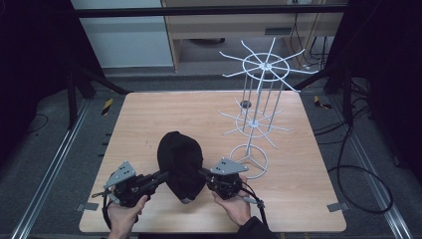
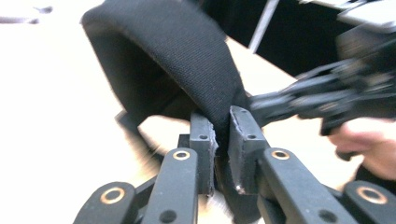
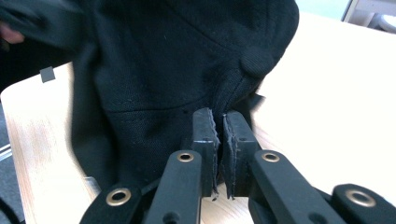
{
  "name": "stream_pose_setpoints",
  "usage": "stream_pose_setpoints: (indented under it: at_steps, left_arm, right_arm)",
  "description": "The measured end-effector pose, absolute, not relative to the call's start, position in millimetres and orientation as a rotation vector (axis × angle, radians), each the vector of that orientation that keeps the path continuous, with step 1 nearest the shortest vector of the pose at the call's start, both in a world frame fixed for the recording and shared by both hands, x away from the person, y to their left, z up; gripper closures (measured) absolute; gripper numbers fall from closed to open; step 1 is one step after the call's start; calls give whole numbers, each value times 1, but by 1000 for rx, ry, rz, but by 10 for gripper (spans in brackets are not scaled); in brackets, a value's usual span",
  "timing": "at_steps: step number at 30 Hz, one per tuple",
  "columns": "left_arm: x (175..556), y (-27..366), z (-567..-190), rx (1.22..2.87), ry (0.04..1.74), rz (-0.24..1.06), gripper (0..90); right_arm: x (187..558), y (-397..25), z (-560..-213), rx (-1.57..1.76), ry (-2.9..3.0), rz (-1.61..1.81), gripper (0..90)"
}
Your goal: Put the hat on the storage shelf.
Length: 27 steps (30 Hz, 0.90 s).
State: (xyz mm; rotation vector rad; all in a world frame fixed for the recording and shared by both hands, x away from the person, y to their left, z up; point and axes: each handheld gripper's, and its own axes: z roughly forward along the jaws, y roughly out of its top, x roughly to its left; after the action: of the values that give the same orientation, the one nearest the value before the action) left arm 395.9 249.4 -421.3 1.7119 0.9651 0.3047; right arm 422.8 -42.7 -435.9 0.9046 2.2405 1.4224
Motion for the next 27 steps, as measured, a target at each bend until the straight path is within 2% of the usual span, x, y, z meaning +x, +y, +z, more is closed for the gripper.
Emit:
stream_pose_setpoints:
  at_steps: [9, 11, 12, 14, 16, 17, 21, 24, 27]
  left_arm:
    - [400, 278, -444, 1778, 1170, 380, 723]
    - [403, 283, -450, 1816, 1220, 400, 704]
    - [406, 285, -456, 1855, 1253, 457, 693]
    - [407, 286, -458, 1863, 1263, 468, 695]
    - [409, 289, -459, 1850, 1283, 473, 653]
    - [408, 292, -458, 1841, 1293, 494, 638]
    - [407, 293, -453, 1801, 1285, 503, 590]
    - [406, 289, -446, 1777, 1253, 508, 546]
    - [406, 280, -440, 1770, 1209, 494, 514]
  right_arm:
    - [424, -2, -435, 855, 2284, 1372, 836]
    - [425, 7, -436, 842, 2295, 1379, 815]
    - [427, 15, -437, 825, 2300, 1383, 790]
    - [428, 18, -438, 820, 2302, 1392, 786]
    - [431, 25, -441, 829, 2311, 1410, 755]
    - [432, 31, -444, 817, 2319, 1406, 709]
    - [432, 31, -443, 803, 2305, 1456, 675]
    - [426, 10, -432, 775, 2255, 1484, 602]
    - [423, -6, -429, 786, 2238, 1471, 569]
